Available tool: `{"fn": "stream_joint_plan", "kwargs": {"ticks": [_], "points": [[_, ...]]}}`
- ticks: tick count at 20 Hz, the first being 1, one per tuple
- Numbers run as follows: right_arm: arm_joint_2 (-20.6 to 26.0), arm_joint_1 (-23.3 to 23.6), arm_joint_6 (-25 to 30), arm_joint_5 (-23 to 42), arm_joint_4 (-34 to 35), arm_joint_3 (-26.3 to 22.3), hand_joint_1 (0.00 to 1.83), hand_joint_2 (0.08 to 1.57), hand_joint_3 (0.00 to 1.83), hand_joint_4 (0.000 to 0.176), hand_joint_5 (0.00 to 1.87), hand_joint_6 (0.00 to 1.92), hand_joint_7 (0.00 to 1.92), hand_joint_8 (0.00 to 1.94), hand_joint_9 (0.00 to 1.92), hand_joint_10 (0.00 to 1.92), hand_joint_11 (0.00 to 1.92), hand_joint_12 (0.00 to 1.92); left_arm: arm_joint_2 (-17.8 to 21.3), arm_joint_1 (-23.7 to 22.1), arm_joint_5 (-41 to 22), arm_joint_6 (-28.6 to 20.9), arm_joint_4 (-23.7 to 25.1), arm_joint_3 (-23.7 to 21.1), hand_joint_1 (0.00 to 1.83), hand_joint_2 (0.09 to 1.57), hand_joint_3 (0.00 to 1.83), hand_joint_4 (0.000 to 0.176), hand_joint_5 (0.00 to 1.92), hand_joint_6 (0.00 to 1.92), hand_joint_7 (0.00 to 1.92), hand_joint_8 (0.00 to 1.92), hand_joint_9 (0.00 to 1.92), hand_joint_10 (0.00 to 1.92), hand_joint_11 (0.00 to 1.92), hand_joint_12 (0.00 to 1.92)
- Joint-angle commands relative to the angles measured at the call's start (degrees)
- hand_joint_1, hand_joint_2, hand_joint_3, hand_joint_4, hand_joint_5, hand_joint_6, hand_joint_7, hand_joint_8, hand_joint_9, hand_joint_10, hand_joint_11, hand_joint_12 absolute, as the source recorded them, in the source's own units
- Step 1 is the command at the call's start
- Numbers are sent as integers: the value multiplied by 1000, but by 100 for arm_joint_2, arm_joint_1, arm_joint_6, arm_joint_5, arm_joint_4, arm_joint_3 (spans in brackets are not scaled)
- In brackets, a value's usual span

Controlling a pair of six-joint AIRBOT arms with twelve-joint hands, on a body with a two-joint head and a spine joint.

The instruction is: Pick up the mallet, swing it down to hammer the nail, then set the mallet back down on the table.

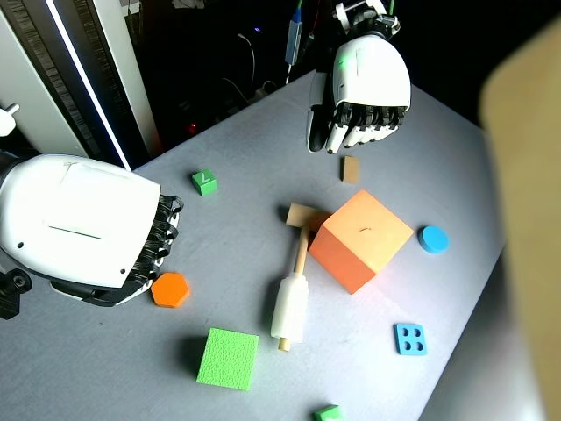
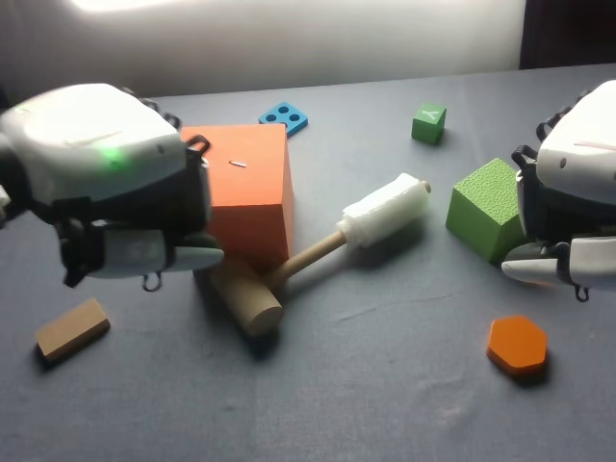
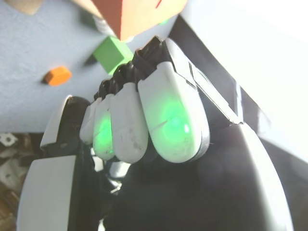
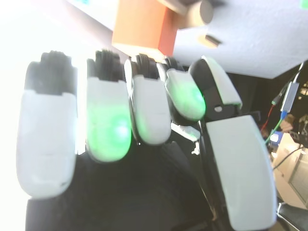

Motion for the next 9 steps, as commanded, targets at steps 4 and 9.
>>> {"fn": "stream_joint_plan", "kwargs": {"ticks": [4,9], "points": [[26,0,-167,740,4,-41,1159,1349,0,0,1553,1921,1672,1941,1749,1921,1812,1921,-24,-168,-563,57,-87,-76,738,1473,62,176,1454,1921,1575,1921,1592,1921,1544,1921],[27,-3,-196,1036,-12,-52,1139,1329,0,0,1531,1921,1662,1941,1734,1921,1774,1921,-25,-219,-566,45,-88,-156,737,1461,50,176,1375,1921,1505,1921,1524,1921,1520,1921]]}}
